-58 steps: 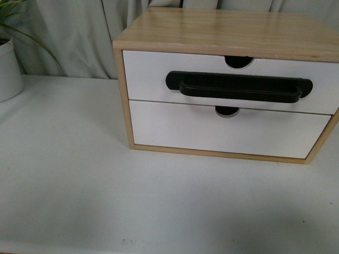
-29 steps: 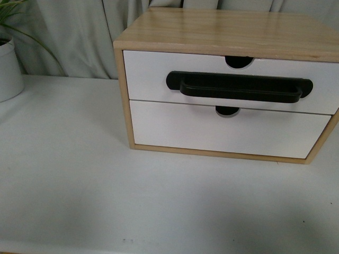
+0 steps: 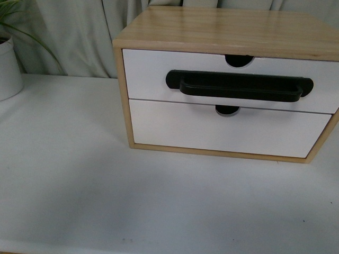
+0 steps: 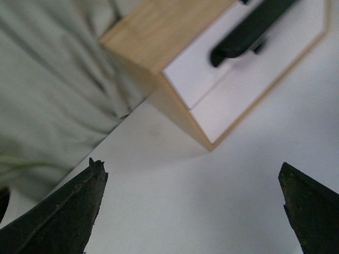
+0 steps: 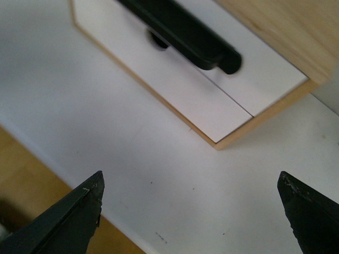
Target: Pull drawer
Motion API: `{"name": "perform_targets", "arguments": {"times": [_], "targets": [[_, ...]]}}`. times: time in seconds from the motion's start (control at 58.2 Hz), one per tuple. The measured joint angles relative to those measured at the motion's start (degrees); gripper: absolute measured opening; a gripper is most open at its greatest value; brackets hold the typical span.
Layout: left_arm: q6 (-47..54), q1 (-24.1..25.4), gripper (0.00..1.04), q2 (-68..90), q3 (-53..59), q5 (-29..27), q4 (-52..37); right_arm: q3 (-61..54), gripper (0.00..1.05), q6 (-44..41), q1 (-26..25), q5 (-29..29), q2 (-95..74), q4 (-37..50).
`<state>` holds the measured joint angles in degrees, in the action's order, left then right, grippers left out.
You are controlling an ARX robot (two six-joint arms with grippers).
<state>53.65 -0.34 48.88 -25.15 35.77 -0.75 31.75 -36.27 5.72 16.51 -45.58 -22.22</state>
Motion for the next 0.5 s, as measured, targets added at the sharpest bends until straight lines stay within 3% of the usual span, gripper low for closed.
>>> {"name": "perform_targets", "arguments": {"times": [0.103, 0.189, 0.309, 0.498], "targets": [[16.74, -1.2, 0.98, 5.44, -7.87, 3.13, 13.27, 4.74, 0.96, -9.75, 0.76, 2.12, -4.98, -6.27], [28.76, -2.36, 0.98, 10.19, -14.34, 2.14, 22.77, 8.55, 0.96, -16.46, 1.11, 2.99, -8.28, -10.43], [44.92, -5.2, 0.98, 18.95, -24.79, -4.13, 35.34, 14.12, 0.96, -24.22, 1.75, 4.24, -13.09, -16.61], [55.45, -8.41, 0.98, 27.12, -34.12, -13.66, 43.5, 17.7, 0.96, -30.12, 1.92, 5.07, -17.4, -19.1]]}}
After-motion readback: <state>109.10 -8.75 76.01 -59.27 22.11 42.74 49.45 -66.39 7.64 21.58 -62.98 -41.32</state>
